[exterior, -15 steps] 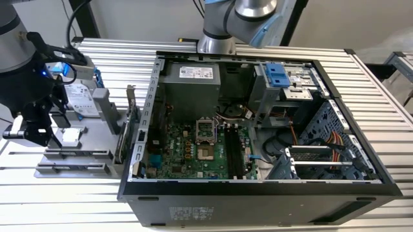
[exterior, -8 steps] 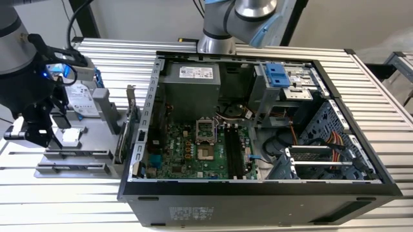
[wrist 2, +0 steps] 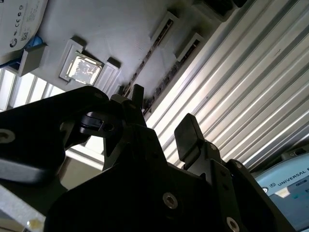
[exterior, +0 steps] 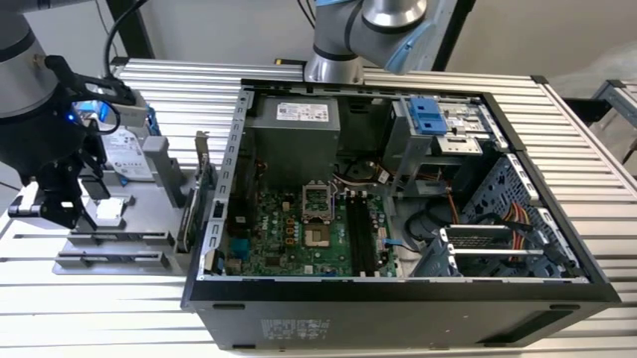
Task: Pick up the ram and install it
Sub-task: 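Pick up the ram and move it above insertion slot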
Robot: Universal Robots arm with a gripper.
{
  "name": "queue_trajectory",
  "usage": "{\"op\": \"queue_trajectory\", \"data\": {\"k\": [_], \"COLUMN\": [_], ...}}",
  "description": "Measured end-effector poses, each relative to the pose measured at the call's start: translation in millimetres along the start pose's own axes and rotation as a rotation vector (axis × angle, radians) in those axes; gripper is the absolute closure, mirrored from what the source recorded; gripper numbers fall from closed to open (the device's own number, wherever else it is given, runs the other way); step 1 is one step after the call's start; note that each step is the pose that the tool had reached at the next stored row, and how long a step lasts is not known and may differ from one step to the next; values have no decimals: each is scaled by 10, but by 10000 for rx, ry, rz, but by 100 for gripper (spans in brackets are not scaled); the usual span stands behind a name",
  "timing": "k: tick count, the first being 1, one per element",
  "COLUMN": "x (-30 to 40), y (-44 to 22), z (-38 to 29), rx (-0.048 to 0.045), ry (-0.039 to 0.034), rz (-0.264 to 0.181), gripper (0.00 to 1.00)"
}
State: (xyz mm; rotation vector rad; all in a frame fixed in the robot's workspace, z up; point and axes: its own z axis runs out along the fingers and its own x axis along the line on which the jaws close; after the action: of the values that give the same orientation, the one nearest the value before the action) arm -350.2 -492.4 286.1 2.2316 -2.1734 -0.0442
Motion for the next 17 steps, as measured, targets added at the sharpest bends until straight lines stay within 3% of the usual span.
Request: {"op": "queue_trajectory", "data": {"k": [17], "x": [0], "y": [-2], "z": [44], "rx": [1], "ry": [-1], "rz": [0], "gripper": [0]}}
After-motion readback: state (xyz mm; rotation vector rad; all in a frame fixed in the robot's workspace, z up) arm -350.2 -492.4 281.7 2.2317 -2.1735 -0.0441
